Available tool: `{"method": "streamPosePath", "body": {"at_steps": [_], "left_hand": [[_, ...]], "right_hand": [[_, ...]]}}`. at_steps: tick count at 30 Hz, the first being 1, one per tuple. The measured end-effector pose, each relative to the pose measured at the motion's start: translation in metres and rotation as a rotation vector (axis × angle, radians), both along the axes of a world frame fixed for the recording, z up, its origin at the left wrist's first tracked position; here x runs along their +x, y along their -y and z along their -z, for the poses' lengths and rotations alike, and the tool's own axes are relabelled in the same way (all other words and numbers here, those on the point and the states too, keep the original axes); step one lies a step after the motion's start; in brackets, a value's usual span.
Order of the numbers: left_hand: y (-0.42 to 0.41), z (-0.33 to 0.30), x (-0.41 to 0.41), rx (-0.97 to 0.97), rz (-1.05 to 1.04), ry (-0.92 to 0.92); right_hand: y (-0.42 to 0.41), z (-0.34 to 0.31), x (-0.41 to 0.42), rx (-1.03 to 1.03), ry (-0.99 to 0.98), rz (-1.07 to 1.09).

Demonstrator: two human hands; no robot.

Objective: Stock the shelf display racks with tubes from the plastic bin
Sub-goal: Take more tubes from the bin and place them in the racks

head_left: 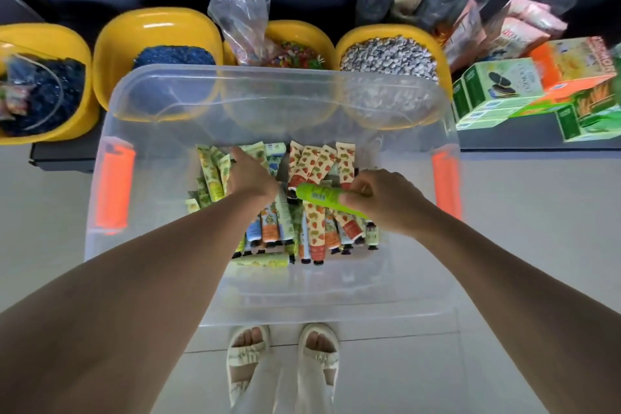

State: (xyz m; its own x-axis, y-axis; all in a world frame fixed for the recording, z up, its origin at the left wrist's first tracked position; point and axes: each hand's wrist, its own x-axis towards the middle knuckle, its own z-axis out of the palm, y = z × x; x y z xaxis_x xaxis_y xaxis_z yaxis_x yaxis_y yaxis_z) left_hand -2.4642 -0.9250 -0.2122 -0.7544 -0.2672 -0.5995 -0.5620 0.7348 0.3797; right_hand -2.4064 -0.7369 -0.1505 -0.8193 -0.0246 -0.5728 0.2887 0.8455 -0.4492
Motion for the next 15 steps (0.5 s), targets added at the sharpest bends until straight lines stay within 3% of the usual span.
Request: {"method": "streamPosePath", "body": {"at_steps": [5,10,15], "left_hand": [[0.001,-0.008,0.003,0.034,0.073,0.119],[0.006,-0.07,0.009,0.082,0.155,-0.039],[0.02,-0.166,0.007,0.113,0.178,-0.146]], "right_hand": [[-0.016,-0.02,-0.008,-0.234,-0.039,0.234],[-0.016,-0.076,-0.01,-0.303,-0.129,0.372],[-0.019,-0.179,-0.014,-0.441,-0.202,0.435]]}}
